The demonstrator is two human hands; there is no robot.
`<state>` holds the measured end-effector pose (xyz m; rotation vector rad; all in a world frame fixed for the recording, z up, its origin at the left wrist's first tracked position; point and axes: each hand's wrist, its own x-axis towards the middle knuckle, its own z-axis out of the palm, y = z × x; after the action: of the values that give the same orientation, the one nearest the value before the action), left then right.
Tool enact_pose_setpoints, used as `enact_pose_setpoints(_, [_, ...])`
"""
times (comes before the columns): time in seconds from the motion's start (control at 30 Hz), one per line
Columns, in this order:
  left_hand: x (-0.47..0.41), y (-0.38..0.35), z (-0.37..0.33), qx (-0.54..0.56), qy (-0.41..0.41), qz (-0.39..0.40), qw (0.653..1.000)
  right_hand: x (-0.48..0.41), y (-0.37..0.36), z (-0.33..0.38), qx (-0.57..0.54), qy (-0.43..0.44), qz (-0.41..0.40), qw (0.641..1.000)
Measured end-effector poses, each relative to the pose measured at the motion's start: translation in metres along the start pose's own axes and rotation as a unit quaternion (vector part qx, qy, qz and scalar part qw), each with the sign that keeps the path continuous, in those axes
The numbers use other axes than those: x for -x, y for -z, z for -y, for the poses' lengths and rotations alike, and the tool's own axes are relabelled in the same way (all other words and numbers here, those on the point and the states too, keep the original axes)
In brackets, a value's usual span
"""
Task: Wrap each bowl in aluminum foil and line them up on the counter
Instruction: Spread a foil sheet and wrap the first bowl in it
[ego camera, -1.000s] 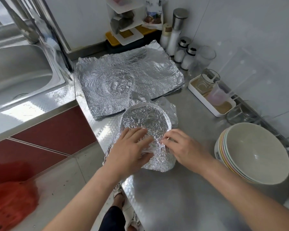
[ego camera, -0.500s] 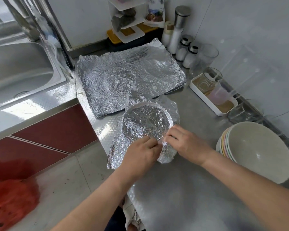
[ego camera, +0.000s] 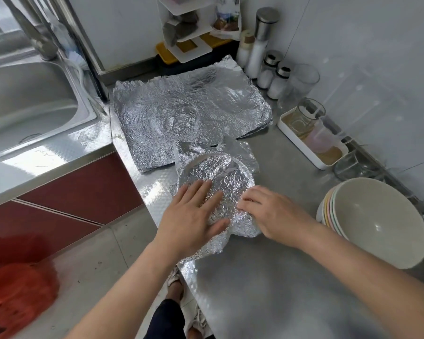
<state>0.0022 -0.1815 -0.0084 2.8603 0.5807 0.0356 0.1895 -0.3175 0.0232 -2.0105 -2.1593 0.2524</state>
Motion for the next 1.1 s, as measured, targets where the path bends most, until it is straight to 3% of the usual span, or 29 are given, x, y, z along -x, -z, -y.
enact_pose_setpoints(0.1, [-0.001,0.002,-0.001,0.022,-0.012,-0.024,0.999,0.001,-0.002,0.001,0.018,-0.004,-0.007,1.0])
enact_pose_setpoints(0.27, [0.004,0.002,-0.003,0.105,-0.122,-0.11,0.981,0.006,-0.005,0.003,0.008,0.01,-0.014,1.0])
enact_pose_setpoints(0.4, [0.004,-0.002,0.001,0.096,-0.147,-0.117,0.977,0.006,-0.011,0.002,0.005,0.013,-0.018,1.0])
enact_pose_setpoints(0.57, [0.001,-0.013,-0.004,0.039,-0.184,-0.183,0.965,0.005,-0.019,-0.006,0.046,0.038,-0.027,0.998])
enact_pose_setpoints(0.67, [-0.001,-0.017,-0.014,0.001,-0.171,-0.214,0.962,0.002,-0.016,-0.012,0.072,0.055,-0.05,0.995])
enact_pose_setpoints(0.77, [-0.008,-0.014,-0.035,-0.015,-0.105,-0.185,0.977,-0.005,-0.008,-0.014,0.075,0.033,-0.067,0.994])
enact_pose_setpoints(0.87, [-0.019,-0.009,-0.06,0.041,-0.006,-0.142,0.989,-0.008,0.003,-0.015,0.08,-0.052,-0.069,0.993])
enact_pose_setpoints(0.93, [-0.022,-0.003,-0.065,0.115,0.026,-0.15,0.982,-0.005,0.005,-0.015,0.018,-0.098,-0.081,0.992])
enact_pose_setpoints(1.0, [-0.018,0.006,-0.052,0.16,0.014,-0.147,0.976,-0.002,0.002,-0.01,-0.053,-0.108,-0.082,0.989])
enact_pose_setpoints(1.1, [-0.007,0.012,-0.017,0.133,-0.028,-0.112,0.984,-0.002,-0.002,0.003,-0.09,-0.091,-0.086,0.988])
